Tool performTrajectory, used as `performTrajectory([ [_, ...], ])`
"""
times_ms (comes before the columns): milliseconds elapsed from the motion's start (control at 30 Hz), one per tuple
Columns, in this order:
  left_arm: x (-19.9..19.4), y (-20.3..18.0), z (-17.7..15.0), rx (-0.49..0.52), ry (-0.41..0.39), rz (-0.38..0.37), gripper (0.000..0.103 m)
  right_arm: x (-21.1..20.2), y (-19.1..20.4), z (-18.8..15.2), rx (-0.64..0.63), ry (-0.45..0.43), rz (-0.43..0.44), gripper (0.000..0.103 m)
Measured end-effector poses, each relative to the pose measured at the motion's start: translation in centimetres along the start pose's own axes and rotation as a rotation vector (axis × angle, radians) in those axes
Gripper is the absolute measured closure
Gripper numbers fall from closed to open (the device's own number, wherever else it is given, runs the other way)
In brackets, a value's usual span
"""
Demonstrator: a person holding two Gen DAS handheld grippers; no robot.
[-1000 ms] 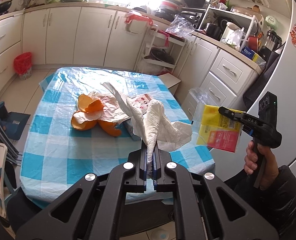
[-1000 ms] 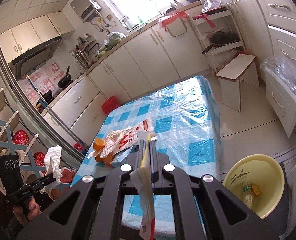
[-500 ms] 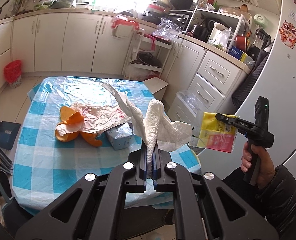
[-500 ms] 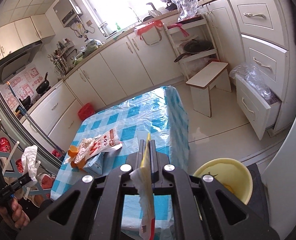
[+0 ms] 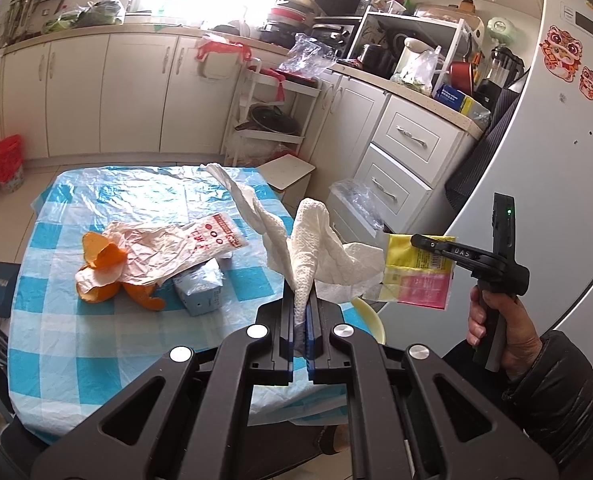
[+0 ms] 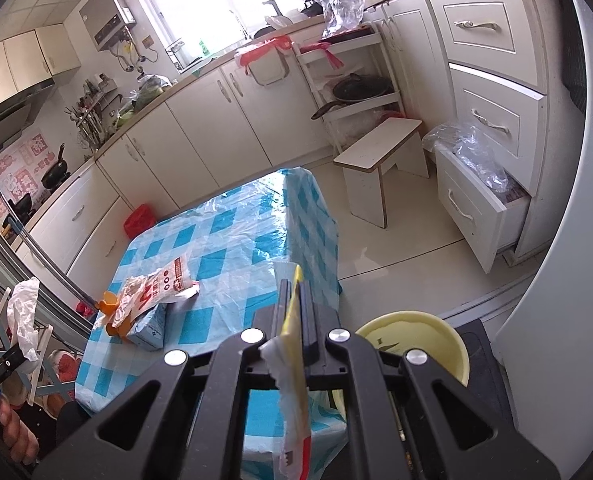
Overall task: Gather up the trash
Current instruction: 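Carry the packet and tissue toward the yellow bucket with both tools, then open the right tool over the bucket while the left tool releases the white tissue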
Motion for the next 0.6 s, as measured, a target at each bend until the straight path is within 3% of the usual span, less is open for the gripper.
performTrajectory([
  [267,4.4,-2.1,-0.3,0.015,0.070,-0.037,0.099,0.1,-2.1,-0.5,0.024,0.033,-0.049,0.098],
  [600,14.2,-7.7,-3.3,0.096,0.219,-0.060,0.099,5.4,-6.1,-2.1,0.044,0.270,-0.133,0.098],
])
Point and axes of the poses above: each gripper's, at about its wrist camera, not at the fingertips, and x roughly the way its jaws point, y to its left, z to its top, the point moved 4 cm from there along x, roughly the way its jaws point, and after that the axes turned 11 degrees about -x, right-handed, at the moved point
